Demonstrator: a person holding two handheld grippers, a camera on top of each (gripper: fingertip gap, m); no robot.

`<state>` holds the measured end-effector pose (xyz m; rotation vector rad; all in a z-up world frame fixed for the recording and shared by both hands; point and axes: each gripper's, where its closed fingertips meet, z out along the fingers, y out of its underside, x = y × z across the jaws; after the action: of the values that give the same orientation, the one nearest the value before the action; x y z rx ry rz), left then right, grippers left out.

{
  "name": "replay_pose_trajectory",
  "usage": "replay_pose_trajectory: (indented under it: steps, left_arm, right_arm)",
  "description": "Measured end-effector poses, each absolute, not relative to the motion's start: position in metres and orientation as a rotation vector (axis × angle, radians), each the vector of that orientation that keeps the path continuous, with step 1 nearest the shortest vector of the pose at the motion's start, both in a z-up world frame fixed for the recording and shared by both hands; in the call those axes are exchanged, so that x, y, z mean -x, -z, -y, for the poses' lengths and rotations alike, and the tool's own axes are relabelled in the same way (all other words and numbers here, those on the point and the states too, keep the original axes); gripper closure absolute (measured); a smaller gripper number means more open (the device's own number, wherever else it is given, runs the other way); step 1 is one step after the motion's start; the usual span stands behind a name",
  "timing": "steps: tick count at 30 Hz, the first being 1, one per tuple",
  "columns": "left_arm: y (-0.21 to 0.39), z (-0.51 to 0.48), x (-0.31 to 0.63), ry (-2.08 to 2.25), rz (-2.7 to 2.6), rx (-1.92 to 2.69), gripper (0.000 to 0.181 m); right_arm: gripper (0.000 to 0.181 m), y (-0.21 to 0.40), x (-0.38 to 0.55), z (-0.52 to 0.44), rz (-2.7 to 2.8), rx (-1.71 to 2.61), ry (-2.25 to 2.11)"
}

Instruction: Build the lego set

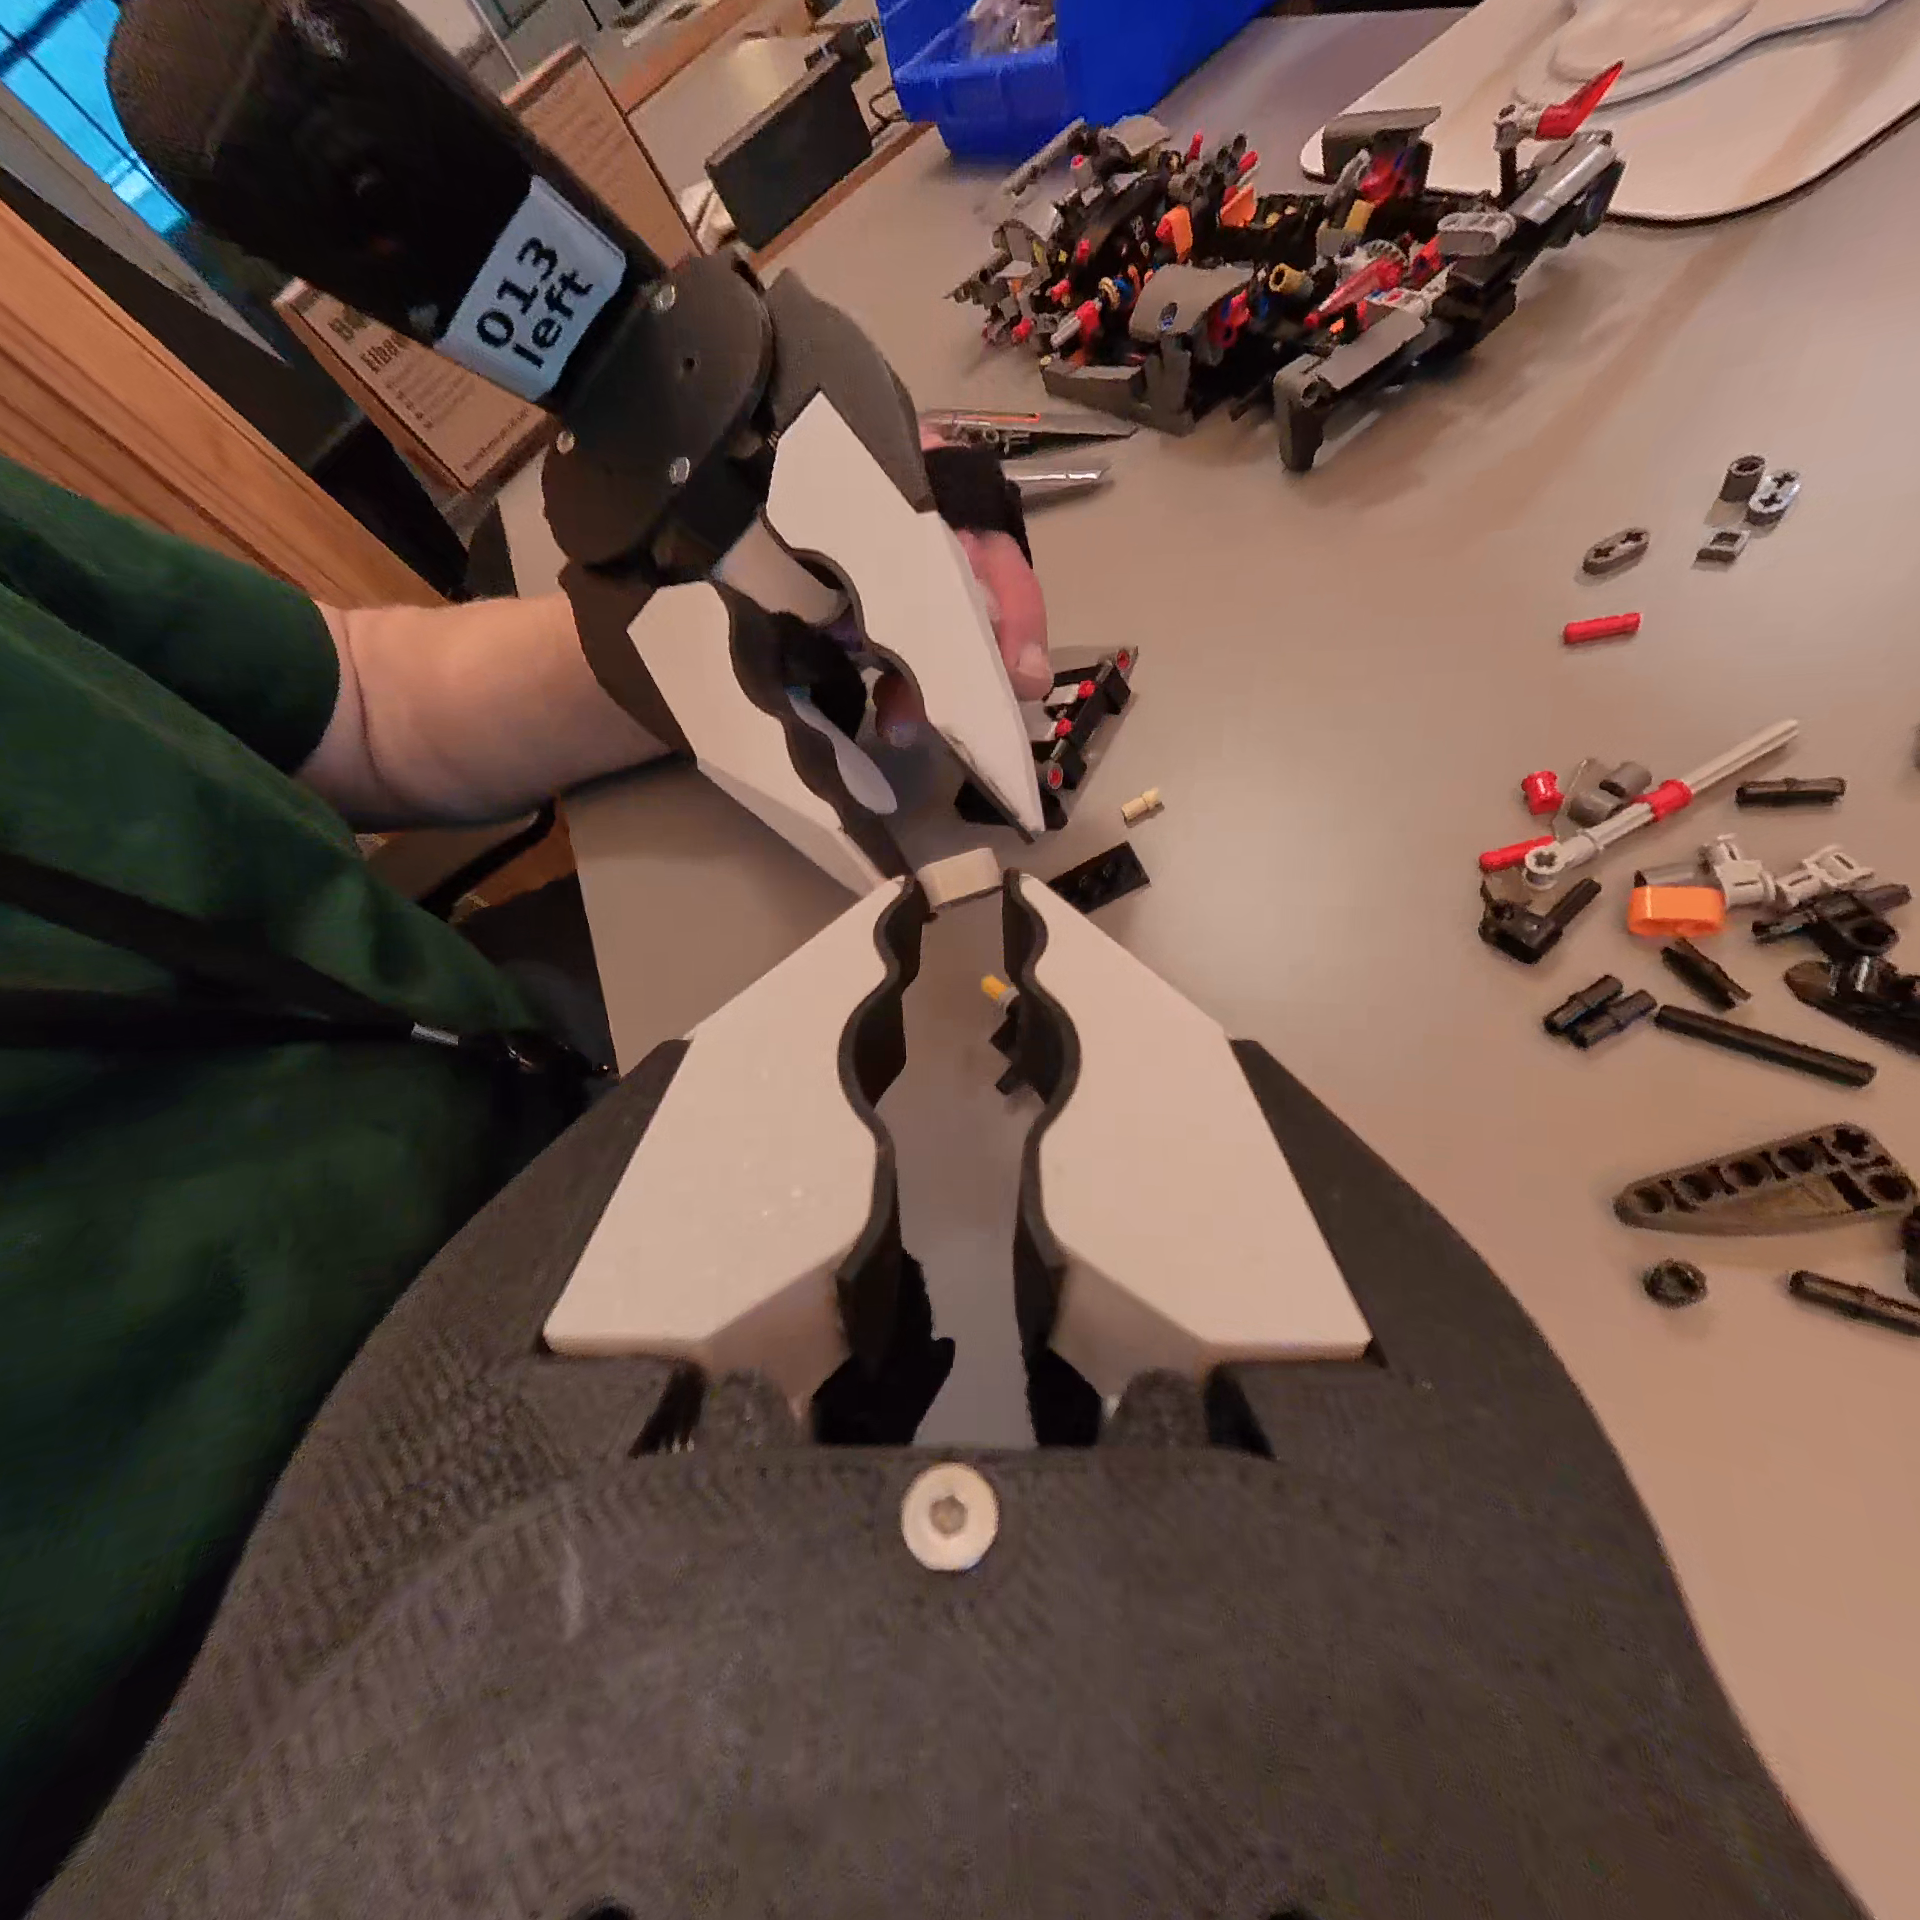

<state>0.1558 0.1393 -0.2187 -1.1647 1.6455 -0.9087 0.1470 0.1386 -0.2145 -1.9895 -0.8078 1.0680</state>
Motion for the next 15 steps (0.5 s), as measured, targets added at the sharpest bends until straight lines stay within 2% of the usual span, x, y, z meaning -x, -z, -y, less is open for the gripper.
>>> replay_pose_trajectory:
  steps: [6, 15]
  left_arm:
    - [0.217, -0.148, -0.155, 0.838, -1.615, 1.161, 0.160]
    - [0.227, -0.150, -0.155, 0.847, -1.647, 1.204, 0.161]
  right_arm:
    - [0.168, 0.203, -0.142, -0.146, 0.736, 1.918, -1.188]
    - [0.168, 0.207, -0.154, -0.136, 0.802, 1.885, -1.078]
